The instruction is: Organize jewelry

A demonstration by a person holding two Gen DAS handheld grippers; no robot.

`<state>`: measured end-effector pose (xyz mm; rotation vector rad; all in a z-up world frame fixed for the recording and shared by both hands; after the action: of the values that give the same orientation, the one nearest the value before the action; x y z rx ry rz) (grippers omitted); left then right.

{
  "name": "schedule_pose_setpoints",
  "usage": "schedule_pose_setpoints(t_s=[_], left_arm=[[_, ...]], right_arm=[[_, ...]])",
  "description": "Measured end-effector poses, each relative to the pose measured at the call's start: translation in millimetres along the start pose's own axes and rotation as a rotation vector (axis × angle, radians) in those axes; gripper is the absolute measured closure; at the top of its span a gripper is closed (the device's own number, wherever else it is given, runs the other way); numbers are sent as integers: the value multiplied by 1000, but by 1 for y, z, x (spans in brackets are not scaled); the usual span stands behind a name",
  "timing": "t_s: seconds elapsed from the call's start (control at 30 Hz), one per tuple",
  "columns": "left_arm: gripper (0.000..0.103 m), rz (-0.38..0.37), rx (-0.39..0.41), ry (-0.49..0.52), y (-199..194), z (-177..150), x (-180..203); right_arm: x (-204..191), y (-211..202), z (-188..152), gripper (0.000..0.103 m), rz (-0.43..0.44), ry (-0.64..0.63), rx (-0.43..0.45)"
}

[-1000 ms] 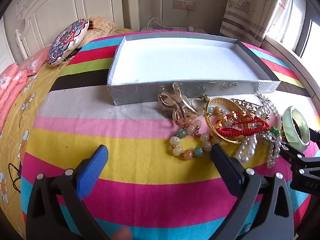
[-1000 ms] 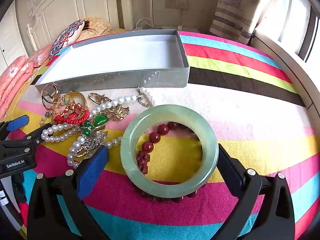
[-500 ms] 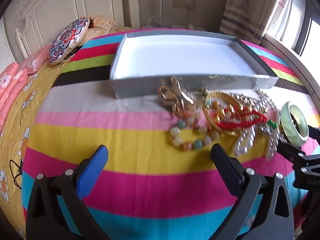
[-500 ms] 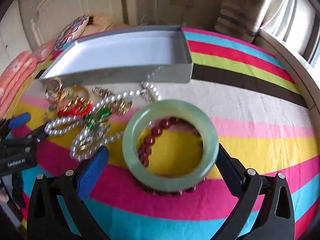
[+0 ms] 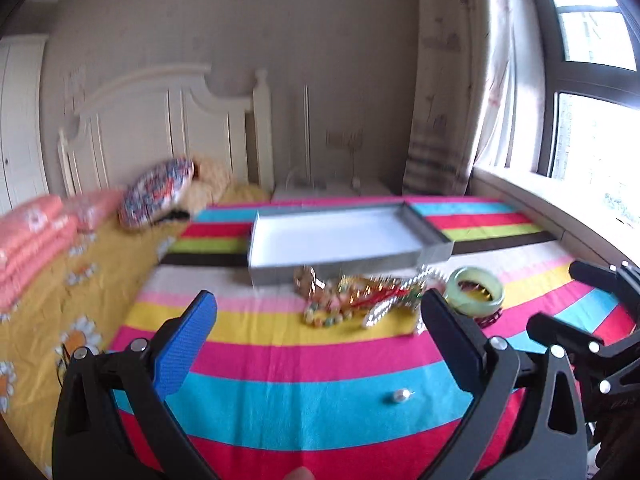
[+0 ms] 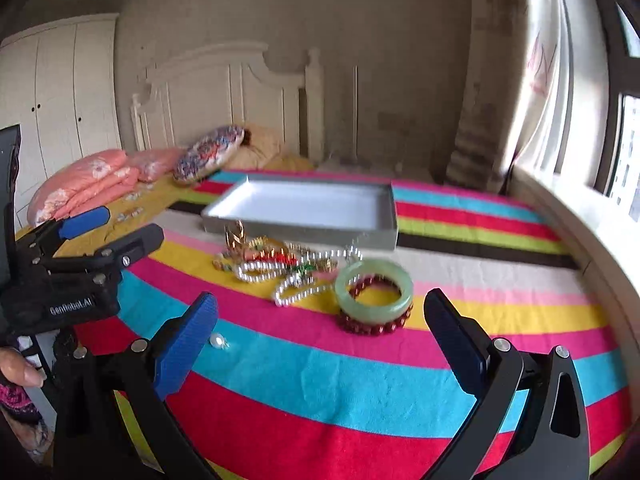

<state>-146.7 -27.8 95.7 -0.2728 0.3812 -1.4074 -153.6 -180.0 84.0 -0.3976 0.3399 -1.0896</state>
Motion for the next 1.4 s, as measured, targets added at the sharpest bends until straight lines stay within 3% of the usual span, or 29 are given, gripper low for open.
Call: schedule_pose_setpoints(t_s=[0.17,0.4,1.4], left_arm=[[2,-10,46,9,-18,3,7],[2,-22,54,-2,-24,0,10],[2,-23,74,-20,-24,-10,8]], right_arm=[[0,-24,6,4,-30,-9,76],[10,-27,8,4,-67,14,120],[7,-33,1,4,-62,11,149]])
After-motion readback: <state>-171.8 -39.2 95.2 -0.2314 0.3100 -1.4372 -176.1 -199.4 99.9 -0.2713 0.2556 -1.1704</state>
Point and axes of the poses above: each gripper's, at about its wrist camera, not at the fingertips, and y roughly the way its jaws point, x to its right, z to its top, the point moved 1 cm from there along y, roughly the way its jaws point, and after that the axes turned 10 degrees about z, right-handed, at the moved point
